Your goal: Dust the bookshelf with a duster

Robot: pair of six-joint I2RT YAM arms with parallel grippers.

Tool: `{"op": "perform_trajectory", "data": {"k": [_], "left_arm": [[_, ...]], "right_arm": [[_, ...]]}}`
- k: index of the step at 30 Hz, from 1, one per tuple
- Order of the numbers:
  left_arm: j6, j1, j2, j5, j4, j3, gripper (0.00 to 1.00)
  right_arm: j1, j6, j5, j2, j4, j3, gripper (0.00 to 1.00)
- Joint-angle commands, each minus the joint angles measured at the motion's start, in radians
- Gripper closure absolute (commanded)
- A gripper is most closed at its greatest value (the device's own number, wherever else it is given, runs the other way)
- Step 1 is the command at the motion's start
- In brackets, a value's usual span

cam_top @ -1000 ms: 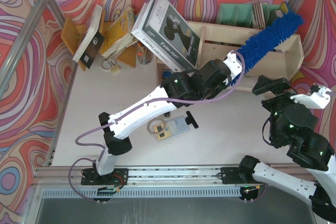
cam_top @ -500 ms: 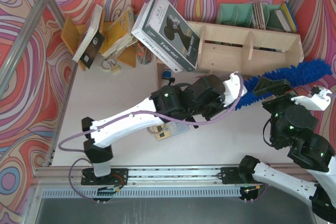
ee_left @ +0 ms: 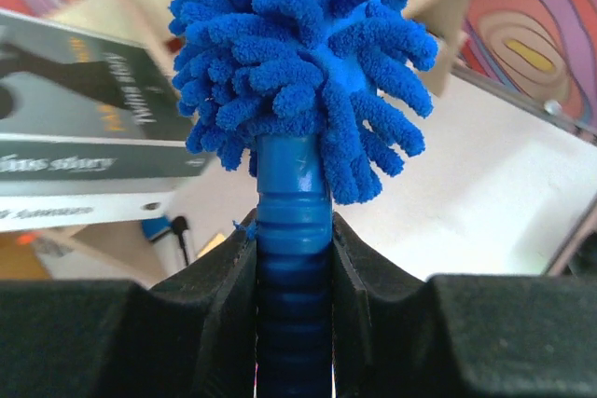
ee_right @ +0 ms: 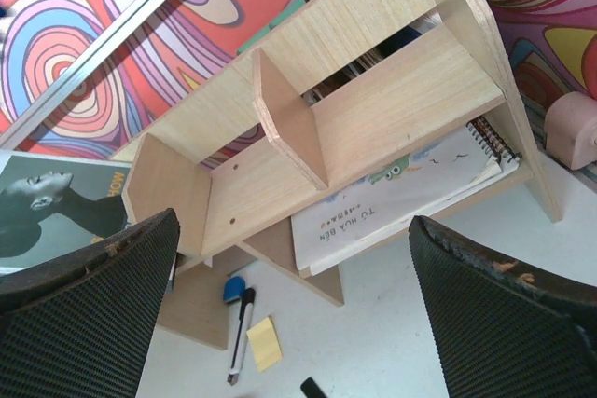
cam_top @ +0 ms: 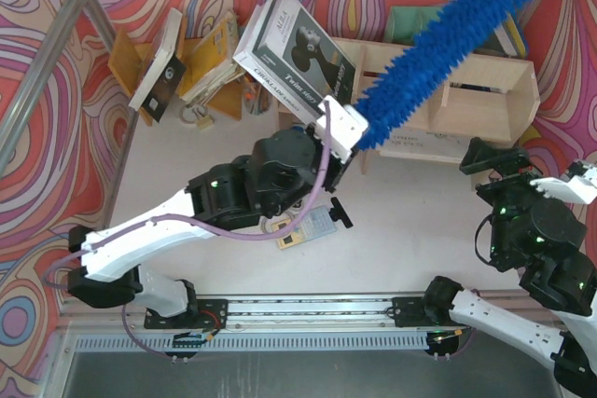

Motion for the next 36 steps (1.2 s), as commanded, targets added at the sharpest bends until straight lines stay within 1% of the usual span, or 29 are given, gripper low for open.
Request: {"op": "perform_trajectory", "data": {"k": [1, 4, 10, 14, 18, 22, 23, 25, 28, 29, 32, 36], "left_arm": [[0.004, 0.005, -0.09, -0.225, 0.108, -0.022, 1.0], [0.029, 0.006, -0.169, -0.378, 0.082, -0.049, 1.0], [0.052, 0.005, -0.314, -0.577, 0.002, -0.116, 1.0], [0.063, 0.005, -0.412, -0.731, -0.015, -0.187, 1.0], [0.049, 0.009, -0.515, -0.833, -0.026, -0.262, 1.0], [-0.014, 0.014, -0.587, -0.88, -0.115, -0.327, 1.0], [-0.045, 0.016, -0.597, -0.889, -0.155, -0.341, 1.0], [-0.154, 0.023, -0.609, -0.886, -0.284, -0.359, 1.0], [-0.398, 0.06, -0.609, -0.824, -0.493, -0.367, 1.0], [-0.438, 0.08, -0.61, -0.788, -0.528, -0.383, 1.0], [-0.543, 0.132, -0.616, -0.698, -0.586, -0.438, 1.0], [-0.588, 0.193, -0.624, -0.595, -0.572, -0.516, 1.0]], "right_arm": [[-0.001, -0.02, 0.022, -0.007, 0.02, -0.008, 0.01], [-0.002, -0.006, 0.032, 0.002, 0.001, -0.01, 0.01], [-0.002, 0.007, 0.039, 0.031, 0.0, -0.036, 0.01], [-0.001, 0.023, 0.035, 0.056, -0.006, -0.046, 0.01], [-0.001, 0.04, 0.022, 0.077, -0.007, -0.06, 0.01], [-0.001, 0.051, 0.012, 0.098, -0.004, -0.066, 0.01], [-0.001, 0.054, 0.009, 0.102, -0.005, -0.066, 0.01], [-0.001, 0.056, -0.001, 0.11, -0.006, -0.068, 0.01], [-0.002, 0.08, -0.014, 0.12, -0.02, -0.073, 0.01], [-0.002, 0.09, -0.016, 0.121, -0.026, -0.076, 0.01], [-0.001, 0.106, -0.027, 0.127, -0.032, -0.087, 0.01], [-0.001, 0.12, -0.041, 0.134, -0.039, -0.091, 0.01]]}}
